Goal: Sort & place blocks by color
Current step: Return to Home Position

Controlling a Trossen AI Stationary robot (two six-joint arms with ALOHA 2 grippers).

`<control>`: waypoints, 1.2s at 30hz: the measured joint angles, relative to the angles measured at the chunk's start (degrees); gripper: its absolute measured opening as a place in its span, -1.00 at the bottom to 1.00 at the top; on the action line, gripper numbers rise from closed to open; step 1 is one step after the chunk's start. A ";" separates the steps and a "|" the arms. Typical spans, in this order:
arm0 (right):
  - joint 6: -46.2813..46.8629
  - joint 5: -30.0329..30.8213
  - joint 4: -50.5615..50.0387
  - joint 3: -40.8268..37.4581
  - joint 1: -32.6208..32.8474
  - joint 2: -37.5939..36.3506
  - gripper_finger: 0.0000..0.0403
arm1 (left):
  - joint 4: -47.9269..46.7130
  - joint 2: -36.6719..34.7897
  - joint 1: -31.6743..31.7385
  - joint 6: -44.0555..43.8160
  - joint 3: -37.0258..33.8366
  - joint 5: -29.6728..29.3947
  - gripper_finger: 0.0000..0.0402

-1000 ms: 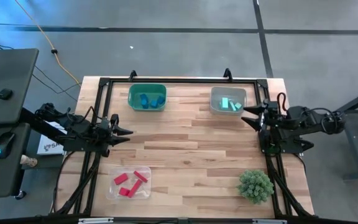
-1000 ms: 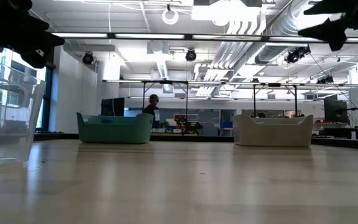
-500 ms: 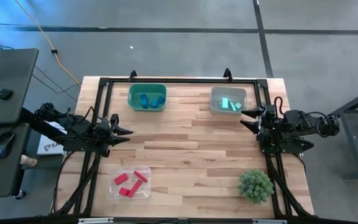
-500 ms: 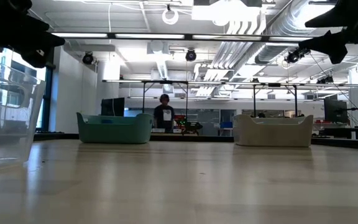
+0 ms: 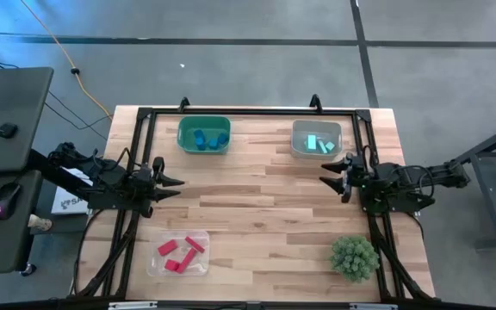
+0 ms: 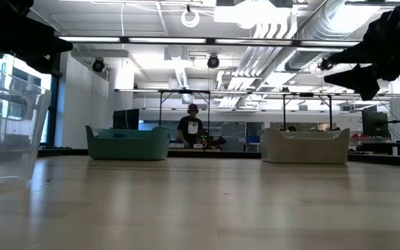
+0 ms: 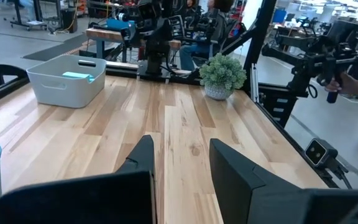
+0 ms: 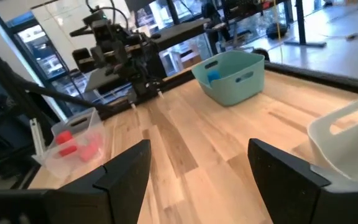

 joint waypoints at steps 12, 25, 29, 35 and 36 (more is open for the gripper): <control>-0.46 -0.87 0.05 -0.11 0.00 0.25 0.29 | 0.28 0.00 0.00 0.00 0.00 0.20 -0.64; -0.06 -1.21 -0.01 -0.11 0.00 0.25 0.29 | 0.30 0.00 0.00 0.00 0.00 0.22 -0.64; -0.06 -1.22 -0.02 -0.11 0.00 0.25 0.29 | 0.30 0.00 0.00 0.00 0.00 0.22 -0.64; -0.04 -1.20 -0.03 -0.11 0.00 0.25 0.29 | 0.30 0.00 0.00 0.00 0.00 0.22 -0.64; -0.04 -1.20 -0.02 -0.11 0.00 0.25 0.29 | 0.30 0.00 0.00 0.00 0.00 0.22 -0.64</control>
